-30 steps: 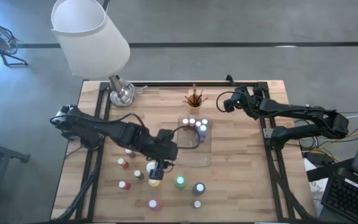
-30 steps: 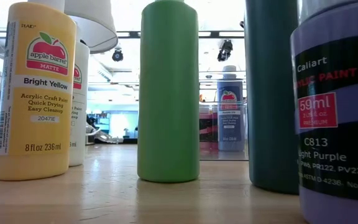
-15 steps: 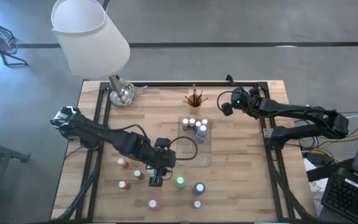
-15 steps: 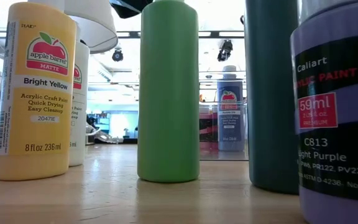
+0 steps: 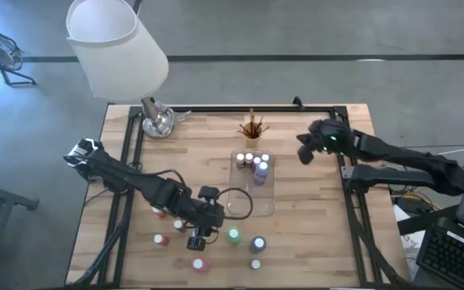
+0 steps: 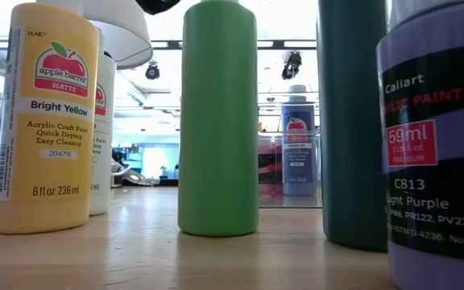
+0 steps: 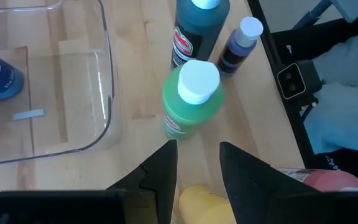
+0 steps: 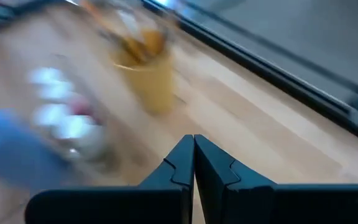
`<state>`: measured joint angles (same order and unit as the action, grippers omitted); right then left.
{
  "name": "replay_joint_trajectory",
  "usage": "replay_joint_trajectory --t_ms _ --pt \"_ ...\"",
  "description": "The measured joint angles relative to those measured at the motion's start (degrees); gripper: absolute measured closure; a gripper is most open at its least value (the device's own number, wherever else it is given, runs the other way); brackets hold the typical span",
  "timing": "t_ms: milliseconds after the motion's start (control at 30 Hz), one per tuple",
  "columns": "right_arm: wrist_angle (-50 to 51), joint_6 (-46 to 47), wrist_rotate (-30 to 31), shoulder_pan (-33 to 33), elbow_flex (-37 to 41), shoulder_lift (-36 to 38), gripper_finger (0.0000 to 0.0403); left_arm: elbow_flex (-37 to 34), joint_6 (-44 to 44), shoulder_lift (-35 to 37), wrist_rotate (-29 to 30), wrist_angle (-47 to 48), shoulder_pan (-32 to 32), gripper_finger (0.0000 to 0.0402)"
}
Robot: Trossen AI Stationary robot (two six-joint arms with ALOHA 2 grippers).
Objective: Pick & Place Paint Supplies
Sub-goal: Put the large light green paint bottle into the transparent bin
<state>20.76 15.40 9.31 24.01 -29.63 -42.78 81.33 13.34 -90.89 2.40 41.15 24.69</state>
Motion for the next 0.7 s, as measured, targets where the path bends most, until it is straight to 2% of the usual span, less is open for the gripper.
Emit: replay_joint_trajectory --t_ms 167,333,533,700 --pt "-0.1 -0.1 -1.0 -7.8 2.2 12.9 0.0394 0.0 -0.5 0.0 0.0 0.0 0.0 0.0276" --pt "-0.1 0.0 0.1 -18.5 5.8 19.8 0.0394 0.0 -1.2 0.1 0.0 0.6 0.0 0.0276" --pt "0.0 -1.0 17.5 -29.3 9.3 22.2 0.0394 -0.1 -1.4 0.1 0.4 1.2 0.0 0.0276" --pt "0.2 -4.0 19.2 -33.0 10.4 22.0 0.0394 -0.1 -0.8 0.1 0.4 1.5 0.0 0.0275"
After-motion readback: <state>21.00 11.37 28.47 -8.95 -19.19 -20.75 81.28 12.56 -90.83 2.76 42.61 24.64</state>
